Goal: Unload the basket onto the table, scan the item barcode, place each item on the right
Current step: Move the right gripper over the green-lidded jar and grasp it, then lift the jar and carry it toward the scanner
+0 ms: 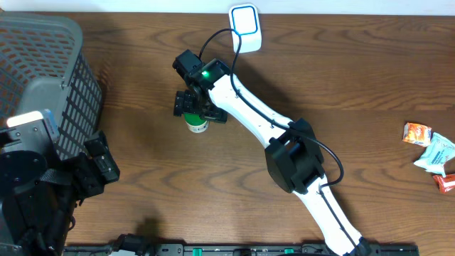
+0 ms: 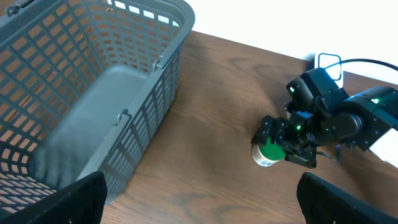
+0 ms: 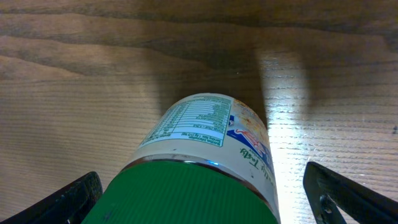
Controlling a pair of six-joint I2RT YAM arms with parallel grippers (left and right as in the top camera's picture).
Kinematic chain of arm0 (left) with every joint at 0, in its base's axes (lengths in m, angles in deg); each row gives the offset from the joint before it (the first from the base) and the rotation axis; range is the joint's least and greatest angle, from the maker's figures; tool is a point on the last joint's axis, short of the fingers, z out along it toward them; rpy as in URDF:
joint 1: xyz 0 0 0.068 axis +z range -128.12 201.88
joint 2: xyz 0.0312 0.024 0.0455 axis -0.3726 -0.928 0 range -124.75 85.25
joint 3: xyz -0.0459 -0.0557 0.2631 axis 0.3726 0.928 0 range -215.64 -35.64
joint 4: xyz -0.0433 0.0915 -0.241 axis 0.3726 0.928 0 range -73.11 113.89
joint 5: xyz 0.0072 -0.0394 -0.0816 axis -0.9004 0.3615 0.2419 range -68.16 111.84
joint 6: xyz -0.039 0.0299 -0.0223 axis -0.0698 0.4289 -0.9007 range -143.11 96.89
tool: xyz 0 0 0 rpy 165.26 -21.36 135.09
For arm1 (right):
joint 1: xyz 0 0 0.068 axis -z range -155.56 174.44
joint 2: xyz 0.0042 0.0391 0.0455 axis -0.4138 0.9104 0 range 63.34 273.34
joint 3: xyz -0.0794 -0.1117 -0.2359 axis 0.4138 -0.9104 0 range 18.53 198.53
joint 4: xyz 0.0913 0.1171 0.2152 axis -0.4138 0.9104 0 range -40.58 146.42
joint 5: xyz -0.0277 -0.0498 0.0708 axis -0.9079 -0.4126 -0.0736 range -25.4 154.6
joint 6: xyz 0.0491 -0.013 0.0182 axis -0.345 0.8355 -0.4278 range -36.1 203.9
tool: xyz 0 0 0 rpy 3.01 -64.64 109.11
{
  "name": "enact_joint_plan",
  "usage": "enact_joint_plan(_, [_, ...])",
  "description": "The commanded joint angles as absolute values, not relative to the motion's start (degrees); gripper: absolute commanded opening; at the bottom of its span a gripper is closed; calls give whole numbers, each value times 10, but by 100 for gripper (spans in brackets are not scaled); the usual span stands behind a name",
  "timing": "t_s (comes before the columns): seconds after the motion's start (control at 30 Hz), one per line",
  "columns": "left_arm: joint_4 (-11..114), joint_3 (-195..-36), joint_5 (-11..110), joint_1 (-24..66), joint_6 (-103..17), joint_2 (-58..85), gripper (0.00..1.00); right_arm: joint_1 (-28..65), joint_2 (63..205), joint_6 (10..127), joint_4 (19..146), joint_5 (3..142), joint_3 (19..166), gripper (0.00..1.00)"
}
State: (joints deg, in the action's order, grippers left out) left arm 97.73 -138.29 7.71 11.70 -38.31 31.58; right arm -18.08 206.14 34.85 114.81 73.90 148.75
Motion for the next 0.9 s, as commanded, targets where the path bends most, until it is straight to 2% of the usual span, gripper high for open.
enact_joint_plan(0.0, [979,-1377,68,119,-389,314,98,-185,2070,361,1149,722,1489,99])
enact_joint_plan(0.27, [979,-1377,68,119,-389,314,98,-185,2096,373,1136,722,1489,99])
enact_joint_plan(0.37, [979,-1377,68,119,-389,314,98,-185,2105,373,1136,722,1489,96])
enact_joint_plan(0.53, [978,-1377,67,119,-389,314,98,-183,2106,379,1140,720,1493,78])
enact_joint_plan(0.63, [978,-1377,67,119,-389,314,98,-177,2106,379,1157,719,1501,74])
enact_joint_plan(0.77, [978,-1377,67,119,-389,314,98,-159,2100,379,1188,713,1507,59])
enact_joint_plan(0.87, [978,-1377,67,119,-389,314,98,-140,2095,379,1213,713,1509,52])
